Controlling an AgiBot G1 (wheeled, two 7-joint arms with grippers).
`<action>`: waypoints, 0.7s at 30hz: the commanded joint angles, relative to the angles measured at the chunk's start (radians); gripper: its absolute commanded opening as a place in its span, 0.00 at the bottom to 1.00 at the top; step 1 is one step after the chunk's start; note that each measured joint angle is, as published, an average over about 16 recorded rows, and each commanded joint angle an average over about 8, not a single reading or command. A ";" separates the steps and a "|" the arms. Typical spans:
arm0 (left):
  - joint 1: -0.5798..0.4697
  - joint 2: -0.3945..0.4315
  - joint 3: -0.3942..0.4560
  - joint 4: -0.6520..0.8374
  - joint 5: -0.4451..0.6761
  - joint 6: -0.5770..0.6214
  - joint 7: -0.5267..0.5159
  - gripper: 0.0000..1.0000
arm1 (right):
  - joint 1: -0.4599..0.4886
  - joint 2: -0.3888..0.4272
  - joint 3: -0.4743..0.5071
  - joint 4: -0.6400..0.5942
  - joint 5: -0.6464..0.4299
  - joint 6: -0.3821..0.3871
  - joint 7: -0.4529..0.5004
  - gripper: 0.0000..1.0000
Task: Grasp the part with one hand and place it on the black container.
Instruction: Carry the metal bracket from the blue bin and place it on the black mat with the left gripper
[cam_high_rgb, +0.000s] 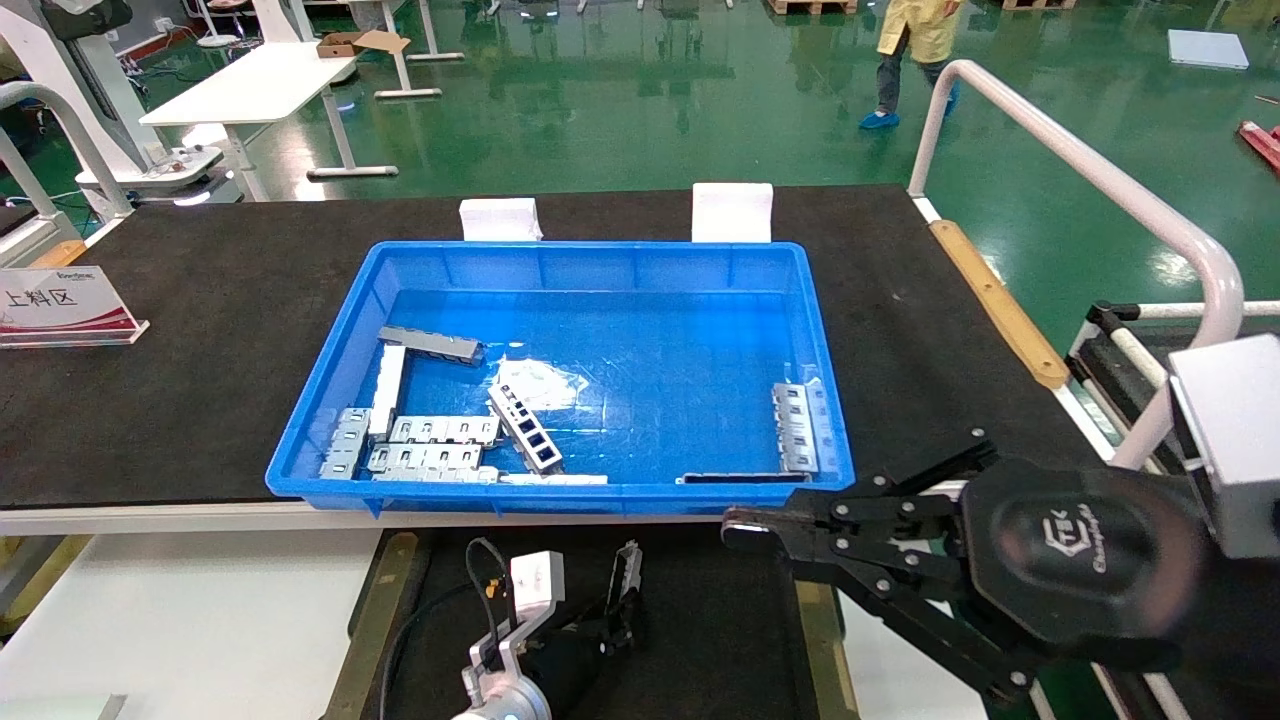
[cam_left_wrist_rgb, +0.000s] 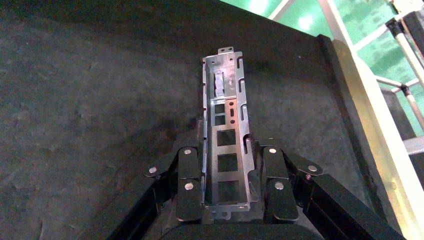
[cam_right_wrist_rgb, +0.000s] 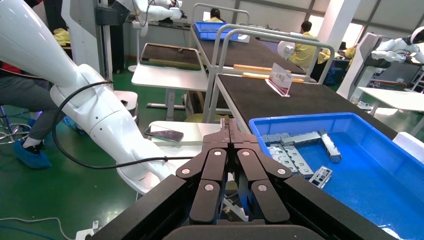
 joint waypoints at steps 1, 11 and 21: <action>-0.002 0.007 0.007 0.008 -0.010 -0.007 0.001 0.66 | 0.000 0.000 0.000 0.000 0.000 0.000 0.000 0.98; -0.002 0.015 0.022 0.000 -0.035 -0.037 0.004 1.00 | 0.000 0.000 0.000 0.000 0.000 0.000 0.000 1.00; 0.003 -0.042 0.016 -0.098 0.002 -0.036 0.020 1.00 | 0.000 0.000 0.000 0.000 0.000 0.000 0.000 1.00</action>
